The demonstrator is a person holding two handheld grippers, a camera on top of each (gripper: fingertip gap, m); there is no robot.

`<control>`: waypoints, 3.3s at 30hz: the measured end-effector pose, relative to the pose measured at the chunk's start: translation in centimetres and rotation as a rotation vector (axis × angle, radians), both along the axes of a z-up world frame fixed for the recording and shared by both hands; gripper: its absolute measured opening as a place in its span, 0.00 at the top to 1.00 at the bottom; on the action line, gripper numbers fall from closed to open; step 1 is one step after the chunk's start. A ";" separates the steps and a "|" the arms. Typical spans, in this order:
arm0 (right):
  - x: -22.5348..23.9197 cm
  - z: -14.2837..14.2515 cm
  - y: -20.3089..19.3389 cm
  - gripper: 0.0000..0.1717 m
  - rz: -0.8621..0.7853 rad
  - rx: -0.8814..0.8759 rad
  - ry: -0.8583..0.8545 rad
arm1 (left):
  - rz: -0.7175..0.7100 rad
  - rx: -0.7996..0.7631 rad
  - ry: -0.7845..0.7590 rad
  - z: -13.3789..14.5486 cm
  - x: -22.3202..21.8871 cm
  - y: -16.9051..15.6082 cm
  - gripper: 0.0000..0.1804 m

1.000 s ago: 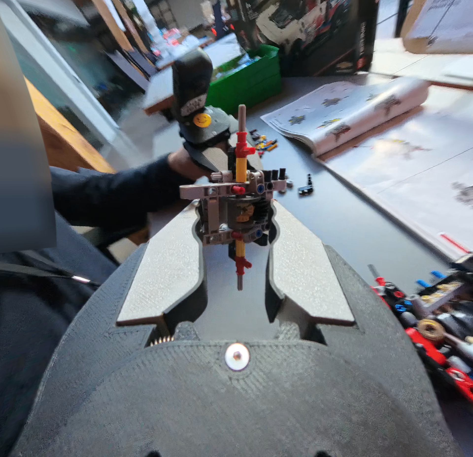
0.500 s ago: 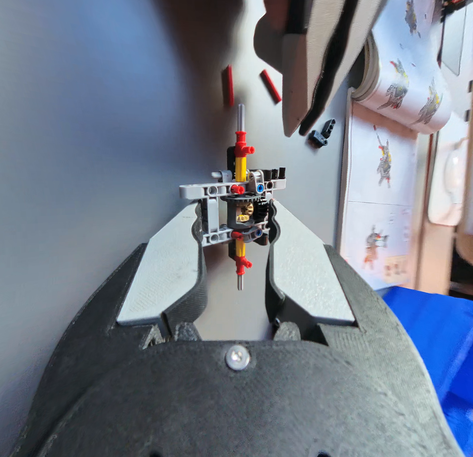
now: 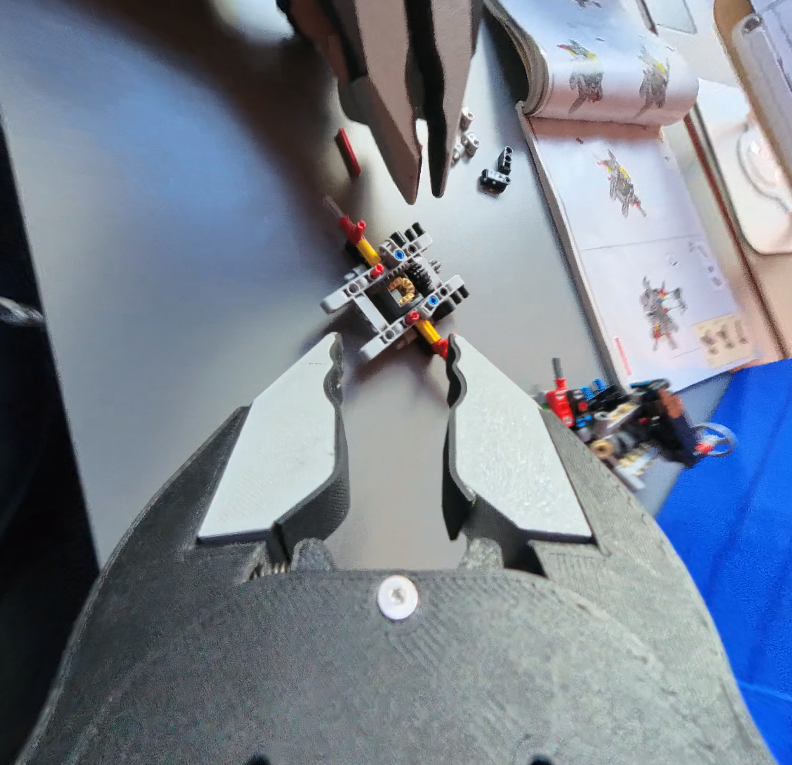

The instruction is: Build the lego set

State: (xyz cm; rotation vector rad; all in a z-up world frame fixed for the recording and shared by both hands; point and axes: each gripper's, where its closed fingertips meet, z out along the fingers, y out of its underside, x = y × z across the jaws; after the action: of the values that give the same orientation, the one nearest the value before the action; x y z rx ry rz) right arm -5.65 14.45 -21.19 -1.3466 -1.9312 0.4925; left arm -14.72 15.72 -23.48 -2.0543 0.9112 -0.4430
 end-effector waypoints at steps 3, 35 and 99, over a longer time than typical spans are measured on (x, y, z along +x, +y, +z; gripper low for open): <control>0.3 -0.9 -0.6 0.74 -0.077 -0.163 0.035 | -0.031 0.003 0.031 -0.4 0.7 -0.3 0.92; -1.7 0.2 5.7 0.87 0.112 -0.334 0.292 | -0.076 -0.003 0.044 -0.8 1.4 -1.2 0.92; -0.1 4.3 10.2 0.85 -0.061 -0.437 0.571 | 0.106 0.070 -0.009 0.5 -0.6 1.3 0.97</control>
State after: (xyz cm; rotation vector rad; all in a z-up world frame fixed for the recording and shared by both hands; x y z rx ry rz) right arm -5.71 24.62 -16.91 -1.3282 -1.3511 1.1767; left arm -15.34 16.98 -22.99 -2.0238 0.7968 -0.3584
